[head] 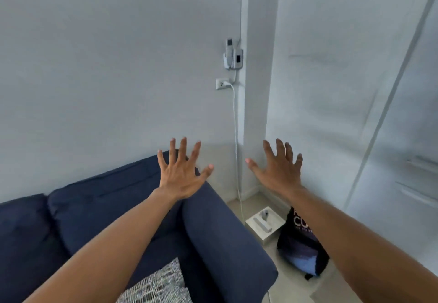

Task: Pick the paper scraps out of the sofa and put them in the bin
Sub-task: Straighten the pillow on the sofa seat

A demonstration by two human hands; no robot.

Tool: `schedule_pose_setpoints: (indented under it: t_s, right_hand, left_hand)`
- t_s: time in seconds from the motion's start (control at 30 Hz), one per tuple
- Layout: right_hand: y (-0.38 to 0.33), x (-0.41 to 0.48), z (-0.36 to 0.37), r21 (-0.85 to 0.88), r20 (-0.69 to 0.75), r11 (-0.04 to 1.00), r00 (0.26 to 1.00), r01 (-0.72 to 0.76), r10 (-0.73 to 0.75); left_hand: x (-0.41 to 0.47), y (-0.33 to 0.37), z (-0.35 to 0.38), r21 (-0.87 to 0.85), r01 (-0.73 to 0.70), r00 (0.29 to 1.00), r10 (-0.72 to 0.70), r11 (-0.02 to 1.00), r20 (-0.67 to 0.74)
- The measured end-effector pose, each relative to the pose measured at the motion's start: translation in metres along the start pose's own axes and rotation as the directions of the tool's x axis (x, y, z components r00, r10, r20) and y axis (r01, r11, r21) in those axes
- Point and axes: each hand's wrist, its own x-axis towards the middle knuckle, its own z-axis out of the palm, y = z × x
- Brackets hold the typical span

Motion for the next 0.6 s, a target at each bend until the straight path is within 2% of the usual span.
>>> schedule_pose_setpoints:
  t_s: [0.3, 0.6]
  right_hand:
    - [-0.176, 0.032, -0.031, 0.105, -0.053, 0.952, 0.958, 0.286, -0.282]
    - [-0.283, 0.020, -0.031, 0.148, -0.063, 0.875, 0.887, 0.461, -0.457]
  left_hand:
    - [-0.036, -0.150, -0.105, 0.116, 0.302, 0.949, -0.288, 0.946, -0.127]
    - [-0.096, -0.230, -0.153, 0.158, 0.471, 0.875, -0.437, 0.868, -0.209]
